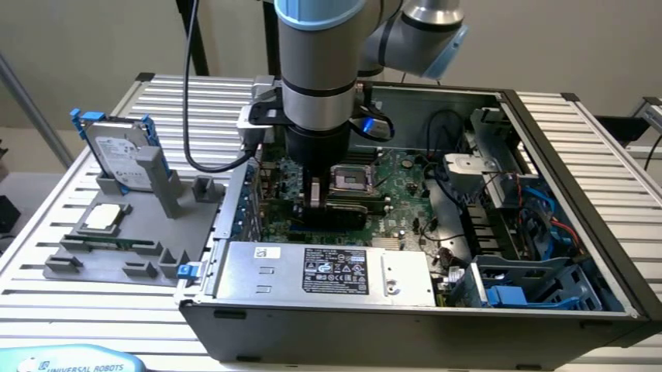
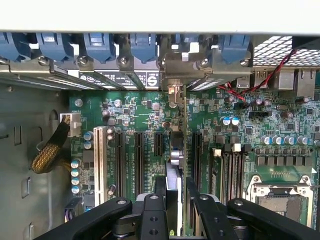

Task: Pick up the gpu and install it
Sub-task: 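Insert the gpu into the slot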

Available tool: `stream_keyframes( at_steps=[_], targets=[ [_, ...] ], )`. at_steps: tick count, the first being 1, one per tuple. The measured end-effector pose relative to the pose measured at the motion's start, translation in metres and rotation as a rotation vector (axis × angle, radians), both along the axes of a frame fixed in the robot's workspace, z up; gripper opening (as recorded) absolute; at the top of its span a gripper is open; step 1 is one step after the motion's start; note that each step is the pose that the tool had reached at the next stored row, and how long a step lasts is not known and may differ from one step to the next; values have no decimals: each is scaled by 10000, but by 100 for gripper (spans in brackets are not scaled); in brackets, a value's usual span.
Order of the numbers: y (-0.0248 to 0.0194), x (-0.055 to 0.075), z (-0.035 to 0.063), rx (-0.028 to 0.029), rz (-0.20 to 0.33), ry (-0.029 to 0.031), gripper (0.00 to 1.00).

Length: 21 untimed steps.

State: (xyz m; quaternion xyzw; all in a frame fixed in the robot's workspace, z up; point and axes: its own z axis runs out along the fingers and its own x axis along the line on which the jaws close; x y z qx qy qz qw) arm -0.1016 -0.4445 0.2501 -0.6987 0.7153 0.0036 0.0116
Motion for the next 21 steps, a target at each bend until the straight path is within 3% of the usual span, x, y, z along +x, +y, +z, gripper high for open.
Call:
stream_keyframes(
  at_steps=[14,21],
  targets=[
    [22,-24,-5,-3,1,2,26],
    [22,-32,-53,-7,-1,0,26]
  ],
)
